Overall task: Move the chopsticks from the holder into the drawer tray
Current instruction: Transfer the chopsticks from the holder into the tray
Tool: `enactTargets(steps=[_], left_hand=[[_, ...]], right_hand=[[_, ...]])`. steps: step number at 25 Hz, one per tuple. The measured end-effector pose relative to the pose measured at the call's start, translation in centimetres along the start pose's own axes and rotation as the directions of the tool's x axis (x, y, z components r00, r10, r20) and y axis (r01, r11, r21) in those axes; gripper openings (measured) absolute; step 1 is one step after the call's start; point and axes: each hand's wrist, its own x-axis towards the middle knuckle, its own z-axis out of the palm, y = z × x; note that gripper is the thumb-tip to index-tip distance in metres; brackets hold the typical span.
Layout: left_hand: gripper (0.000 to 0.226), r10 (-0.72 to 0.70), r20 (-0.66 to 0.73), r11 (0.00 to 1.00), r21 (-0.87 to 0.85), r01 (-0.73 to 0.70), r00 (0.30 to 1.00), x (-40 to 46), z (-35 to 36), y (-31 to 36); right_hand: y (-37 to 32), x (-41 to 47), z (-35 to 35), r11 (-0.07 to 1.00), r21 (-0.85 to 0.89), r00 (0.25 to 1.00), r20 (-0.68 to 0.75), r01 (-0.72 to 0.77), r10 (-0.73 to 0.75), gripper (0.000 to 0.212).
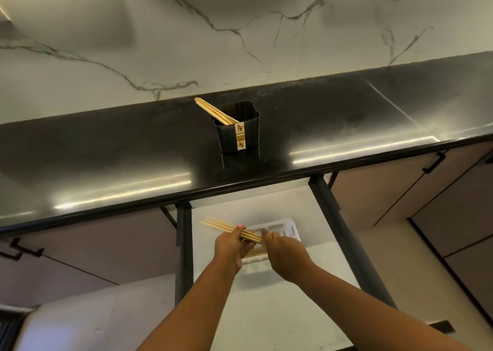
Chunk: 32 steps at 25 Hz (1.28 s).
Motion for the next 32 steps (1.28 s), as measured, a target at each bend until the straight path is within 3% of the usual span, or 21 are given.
enactTargets(steps=[4, 7, 10, 13, 15, 18, 20, 22, 26, 32], left_hand=[[0.02, -0.027, -0.152, 1.0, -0.005, 0.027, 0.988, 2.4, -2.5, 0.2], [0.023, -0.044, -0.154, 0.997, -0.077, 0.032, 0.987, 2.7, -1.5, -1.0], [0.017, -0.065, -0.12, 0.985, -0.168, 0.044, 0.991, 2.2, 0.4, -2.6], [0.013, -0.033, -0.171, 0.978, -0.207, -0.003, 0.985, 3.2, -0.5, -2.2], [0.009, 0.055, -0.284, 0.985, -0.143, -0.099, 0.957, 5.0, -2.7, -1.2], [0.013, 0.216, -0.4, 0.961, 0.246, -0.122, 0.891, 7.0, -5.6, -0.2], [0.023, 0.23, -0.349, 0.874, 0.485, -0.035, 0.908, 7.1, -5.9, -0.7], [0.034, 0.168, -0.25, 0.803, 0.596, 0.015, 0.953, 7.7, -6.0, -1.2], [0.041, 0.045, -0.195, 0.851, 0.521, 0.065, 0.98, 8.4, -5.9, -1.1], [0.038, 0.083, -0.156, 0.836, 0.548, 0.016, 0.984, 8.5, -5.6, -1.6]], right_hand=[[3.8, -0.8, 1.8, 0.995, -0.057, 0.997, 0.024, 0.08, -0.079, 0.036], [4.9, 0.3, 3.1, 0.987, -0.139, 0.996, -0.021, 0.082, -0.086, 0.033], [4.4, 2.7, 3.4, 0.977, -0.171, 0.992, 0.034, 0.124, -0.12, 0.033], [4.7, 4.9, 3.8, 0.965, -0.164, 0.976, 0.11, 0.204, -0.187, 0.034], [5.9, 6.5, 4.4, 0.963, -0.183, 0.971, 0.168, 0.2, -0.17, 0.035], [6.3, 9.2, 5.5, 0.959, -0.191, 0.948, 0.279, 0.211, -0.153, 0.037], [5.6, 10.7, 6.0, 0.953, -0.21, 0.928, 0.347, 0.216, -0.134, 0.04], [5.0, 12.1, 6.8, 0.955, -0.214, 0.91, 0.402, 0.205, -0.105, 0.042], [4.8, 13.2, 8.1, 0.95, -0.231, 0.882, 0.463, 0.209, -0.082, 0.047], [4.9, 12.9, 8.3, 0.979, -0.131, 0.924, 0.371, 0.153, -0.095, 0.041]])
